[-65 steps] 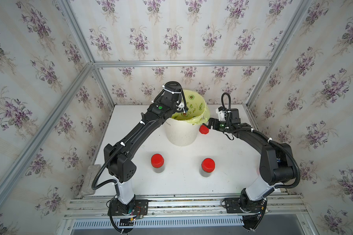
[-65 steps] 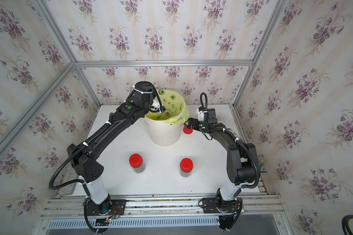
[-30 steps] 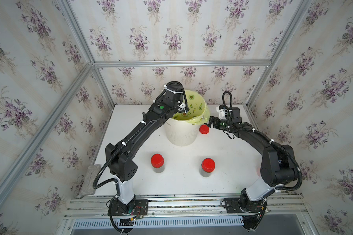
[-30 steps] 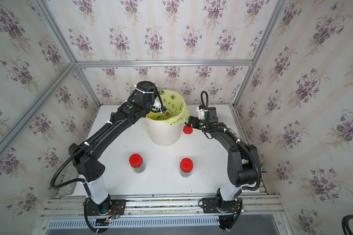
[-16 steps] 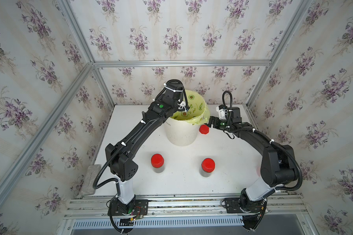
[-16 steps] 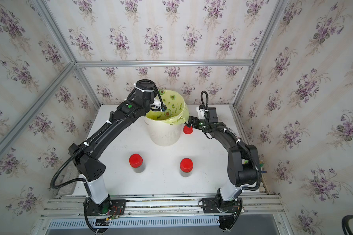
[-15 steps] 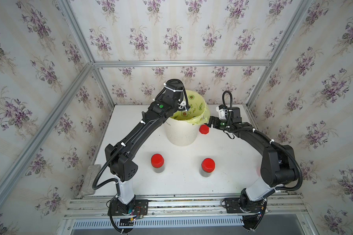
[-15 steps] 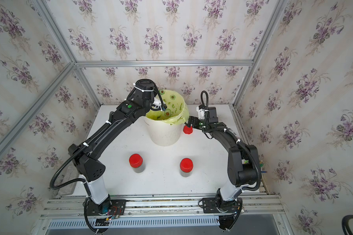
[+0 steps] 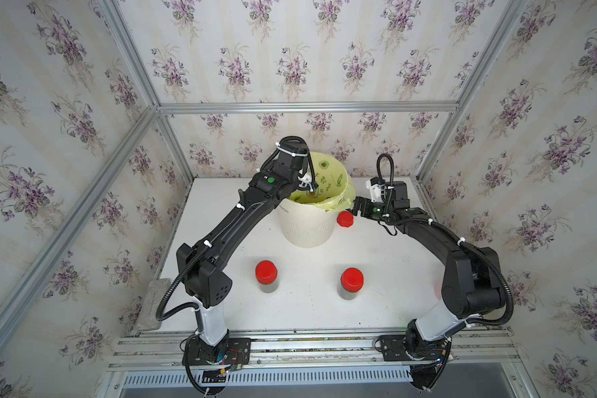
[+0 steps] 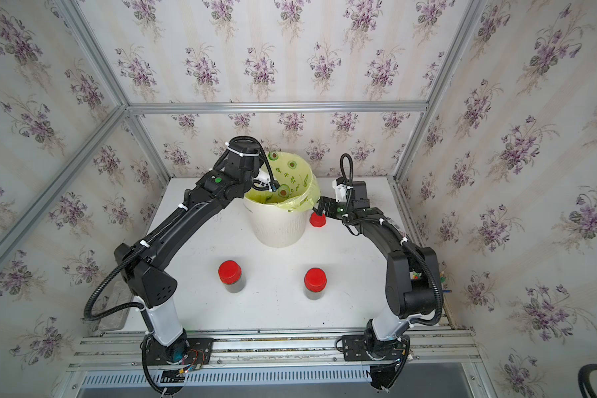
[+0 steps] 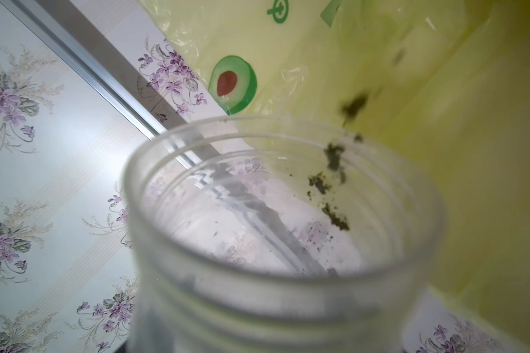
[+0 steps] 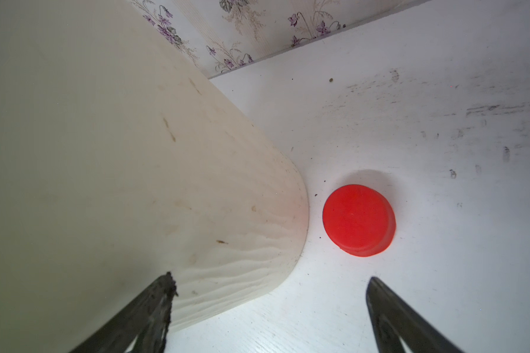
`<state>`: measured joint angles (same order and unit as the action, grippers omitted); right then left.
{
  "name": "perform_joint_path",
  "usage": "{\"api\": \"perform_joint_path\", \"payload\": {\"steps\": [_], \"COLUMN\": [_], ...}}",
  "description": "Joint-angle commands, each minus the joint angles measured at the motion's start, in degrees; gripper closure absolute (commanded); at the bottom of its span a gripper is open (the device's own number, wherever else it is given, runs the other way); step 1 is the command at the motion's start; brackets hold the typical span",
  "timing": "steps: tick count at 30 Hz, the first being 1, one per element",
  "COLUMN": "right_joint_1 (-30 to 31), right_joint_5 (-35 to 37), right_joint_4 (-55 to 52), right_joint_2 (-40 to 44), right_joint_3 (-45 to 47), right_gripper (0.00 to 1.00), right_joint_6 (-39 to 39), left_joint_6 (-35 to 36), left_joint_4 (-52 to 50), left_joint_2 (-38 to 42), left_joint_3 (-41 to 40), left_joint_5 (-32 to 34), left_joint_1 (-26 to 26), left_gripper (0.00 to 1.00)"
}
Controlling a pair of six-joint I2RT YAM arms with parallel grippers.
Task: Empty moldy tea leaves from jars
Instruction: Pour the moldy tea leaves from the jar into the trash bin.
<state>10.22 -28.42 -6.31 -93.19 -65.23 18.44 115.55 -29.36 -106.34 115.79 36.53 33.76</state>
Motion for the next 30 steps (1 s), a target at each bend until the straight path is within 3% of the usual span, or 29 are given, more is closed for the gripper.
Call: {"api": "perform_joint_path", "payload": {"steps": [1, 6, 12, 16, 30], "right_joint_1": [0.0, 0.0, 0.0, 0.1, 0.0], "right_joint_5": [-0.8, -1.0, -0.9, -1.0, -0.8], "right_joint_4": [0.4, 1.4, 0.7, 0.8, 0.8], "right_joint_2": [0.7, 1.0, 1.5, 1.6, 1.8], "right_joint_3": [-0.2, 0.4, 0.4, 0.4, 0.8], "right_gripper": [0.04, 0.04, 0.04, 0.04, 0.04], "right_joint_6": [0.5, 1.2, 0.6, 0.8, 0.4], "left_joint_6": [4.1, 3.0, 3.6, 3.0, 2.7], "left_joint_4": [1.6, 1.7, 1.9, 2.0, 2.9], "left_joint_2": [0.2, 0.1, -1.0, -0.3, 0.0], "left_joint_3": [2.9, -0.4, 4.1, 0.7, 3.0], "left_joint_5": [-0.6, -1.4, -1.5, -1.3, -1.4], "left_joint_1": [0.7, 0.2, 1.1, 0.5, 0.9], "left_gripper": [0.32, 0.32, 0.32, 0.33, 0.32]}}
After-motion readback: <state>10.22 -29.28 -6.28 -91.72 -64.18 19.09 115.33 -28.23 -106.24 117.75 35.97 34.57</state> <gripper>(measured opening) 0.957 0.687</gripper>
